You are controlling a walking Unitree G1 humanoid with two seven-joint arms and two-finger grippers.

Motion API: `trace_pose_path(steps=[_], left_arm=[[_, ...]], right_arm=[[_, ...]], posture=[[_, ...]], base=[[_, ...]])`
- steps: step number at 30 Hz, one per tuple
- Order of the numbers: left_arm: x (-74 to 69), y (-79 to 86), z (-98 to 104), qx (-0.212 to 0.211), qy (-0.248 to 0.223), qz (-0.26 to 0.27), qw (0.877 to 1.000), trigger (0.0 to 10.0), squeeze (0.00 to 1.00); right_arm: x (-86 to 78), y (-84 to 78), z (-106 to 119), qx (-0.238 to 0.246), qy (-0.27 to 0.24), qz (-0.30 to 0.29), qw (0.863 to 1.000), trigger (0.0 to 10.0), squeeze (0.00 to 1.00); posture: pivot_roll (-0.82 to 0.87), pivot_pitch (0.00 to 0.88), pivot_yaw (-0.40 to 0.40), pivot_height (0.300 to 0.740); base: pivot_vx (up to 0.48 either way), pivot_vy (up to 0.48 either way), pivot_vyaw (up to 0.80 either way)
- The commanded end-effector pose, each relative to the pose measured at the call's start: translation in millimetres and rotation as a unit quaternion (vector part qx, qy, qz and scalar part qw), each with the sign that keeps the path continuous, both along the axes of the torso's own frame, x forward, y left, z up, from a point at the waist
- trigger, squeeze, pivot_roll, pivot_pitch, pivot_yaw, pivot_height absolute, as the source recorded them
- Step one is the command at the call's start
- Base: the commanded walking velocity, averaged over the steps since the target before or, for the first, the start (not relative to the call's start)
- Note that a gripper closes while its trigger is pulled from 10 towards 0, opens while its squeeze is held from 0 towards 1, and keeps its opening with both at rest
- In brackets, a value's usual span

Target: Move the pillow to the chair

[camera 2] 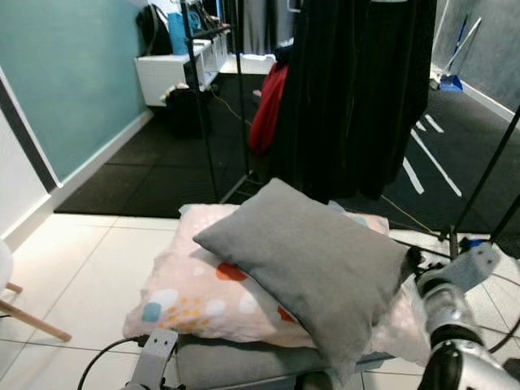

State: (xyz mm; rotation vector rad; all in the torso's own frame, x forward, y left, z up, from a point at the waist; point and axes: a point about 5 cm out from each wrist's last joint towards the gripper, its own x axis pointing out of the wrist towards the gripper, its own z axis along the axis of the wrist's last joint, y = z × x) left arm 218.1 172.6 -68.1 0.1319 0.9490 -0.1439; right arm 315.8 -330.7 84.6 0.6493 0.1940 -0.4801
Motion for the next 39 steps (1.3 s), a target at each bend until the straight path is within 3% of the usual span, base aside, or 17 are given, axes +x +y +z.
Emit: trace_pose_path(steps=[1,4,6,9,12,14,17,20,22,24,25,27,31,32,36,37,39], left_arm=[[-1.1,3.6,0,0.006,0.001,-0.004,1.0,10.0,0.0],[-1.6,3.7,-1,0.006,0.002,-0.005,1.0,10.0,0.0],[-1.9,3.9,-1,0.006,0.003,-0.006,1.0,10.0,0.0],[-1.8,4.0,-1,0.007,0.002,-0.006,1.0,10.0,0.0],[-1.6,4.1,0,0.007,0.002,-0.006,1.0,10.0,0.0],[-1.3,4.4,0,0.007,0.001,-0.006,1.0,10.0,0.0],[-1.3,4.4,0,0.007,0.001,-0.006,1.0,10.0,0.0],[-0.8,4.8,0,0.007,0.0,-0.007,1.0,10.0,0.0],[-0.5,4.9,0,0.007,0.0,-0.007,1.0,10.0,0.0],[-0.1,5.1,1,0.008,-0.001,-0.008,1.0,10.0,0.0],[-0.1,5.1,1,0.008,-0.001,-0.008,1.0,10.0,0.0],[0.2,5.0,1,0.008,-0.001,-0.008,1.0,10.0,0.0],[0.4,4.8,1,0.008,-0.001,-0.008,1.0,10.0,0.0],[0.5,4.5,1,0.008,-0.001,-0.008,1.0,10.0,0.0],[0.6,4.3,1,0.007,-0.002,-0.008,1.0,10.0,0.0],[0.8,4.1,1,0.007,-0.002,-0.008,1.0,10.0,0.0],[0.9,4.0,1,0.007,-0.002,-0.009,1.0,10.0,0.0]], right_arm=[[1.6,6.3,-4,0.018,0.002,0.01,1.0,10.0,0.0],[2.4,10.6,-6,0.028,-0.001,0.024,0.999,10.0,0.0],[6.3,32.6,-16,0.065,-0.007,0.079,0.995,10.0,0.0],[6.1,44.9,-23,0.088,-0.002,0.103,0.991,10.0,0.0],[5.7,48.0,-25,0.097,-0.002,0.109,0.989,10.0,0.0],[5.7,62.1,-32,0.123,0.006,0.151,0.981,10.0,0.0],[5.7,62.1,-32,0.123,0.006,0.151,0.981,10.0,0.0],[1.6,82.7,-46,0.164,0.04,0.182,0.969,10.0,0.0],[1.7,88.2,-47,0.178,0.037,0.192,0.964,10.0,0.0],[3.5,103.0,-46,0.202,0.022,0.238,0.95,10.0,0.0],[3.5,103.0,-46,0.202,0.022,0.238,0.95,10.0,0.0],[4.3,112.9,-45,0.215,0.011,0.276,0.937,10.0,0.0],[4.4,114.5,-45,0.212,0.01,0.286,0.935,10.0,0.0],[4.7,114.9,-44,0.21,0.006,0.292,0.933,8.6,0.0],[5.2,114.8,-43,0.211,-0.001,0.297,0.932,8.6,0.0],[5.7,113.4,-41,0.208,-0.009,0.301,0.931,0.0,0.0],[6.2,111.5,-39,0.204,-0.019,0.303,0.931,0.0,0.0]], posture=[[-0.17,0.0,-0.059,0.565],[-0.17,0.0,-0.056,0.56],[-0.17,0.003,-0.052,0.55],[-0.17,0.005,-0.053,0.54],[-0.17,0.007,-0.053,0.535],[-0.17,0.012,-0.053,0.525],[-0.17,0.012,-0.053,0.525],[-0.17,0.014,-0.055,0.525],[-0.17,0.015,-0.054,0.525],[-0.16,0.015,-0.055,0.525],[-0.16,0.015,-0.055,0.525],[-0.16,0.014,-0.057,0.525],[-0.16,0.015,-0.057,0.525],[-0.16,0.014,-0.059,0.525],[-0.16,0.015,-0.06,0.525],[-0.16,0.014,-0.06,0.525],[-0.17,0.011,-0.06,0.525]], base=[[0.0,0.0,0.0],[0.0,0.0,0.0],[0.0,0.0,0.0],[0.0,0.0,0.0],[0.0,0.0,0.0],[0.0,0.0,0.0],[0.0,0.0,0.0],[0.0,0.0,0.0],[0.0,0.0,0.0],[0.0,0.0,0.0],[0.0,0.0,0.0],[0.0,0.0,0.0],[0.0,0.0,0.0],[0.0,0.0,0.0],[0.0,0.0,0.0],[0.0,0.0,0.0],[0.0,0.0,0.0]])
